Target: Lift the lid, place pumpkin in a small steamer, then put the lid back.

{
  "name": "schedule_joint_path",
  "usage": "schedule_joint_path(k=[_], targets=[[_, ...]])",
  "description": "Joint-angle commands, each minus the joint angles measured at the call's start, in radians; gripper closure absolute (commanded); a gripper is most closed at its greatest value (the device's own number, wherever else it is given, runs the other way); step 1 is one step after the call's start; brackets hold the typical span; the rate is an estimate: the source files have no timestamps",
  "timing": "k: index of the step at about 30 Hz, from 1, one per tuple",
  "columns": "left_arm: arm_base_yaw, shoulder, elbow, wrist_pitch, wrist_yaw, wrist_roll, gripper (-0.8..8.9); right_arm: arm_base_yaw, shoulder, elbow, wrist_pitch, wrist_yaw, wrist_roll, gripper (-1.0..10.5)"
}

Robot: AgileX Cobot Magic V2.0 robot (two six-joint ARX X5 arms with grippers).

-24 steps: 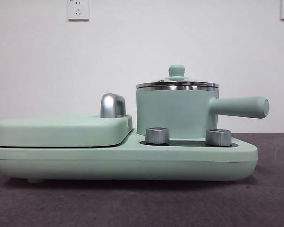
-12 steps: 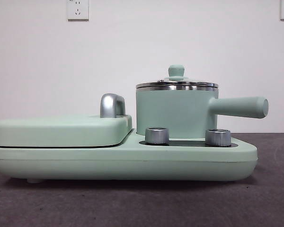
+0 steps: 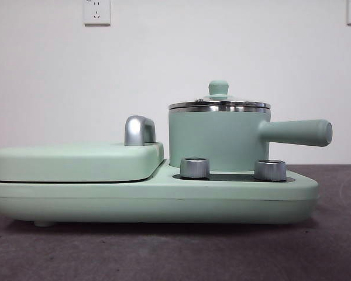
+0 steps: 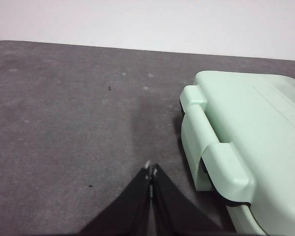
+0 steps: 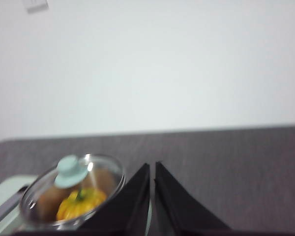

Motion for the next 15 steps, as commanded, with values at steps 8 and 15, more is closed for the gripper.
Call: schedule_joint_path(k=[8, 15], targets=[[0.000, -0.002, -0.019, -0.008, -0.005, -0.005, 8.07, -0.017, -0.109, -0.263, 0.142, 0.214, -0.076, 9.3], [0.000, -0.002, -0.018, -0.008, -0.005, -0.005, 8.07, -0.023, -0.182, -0.387, 0.061, 0.217, -0.094, 9.3]])
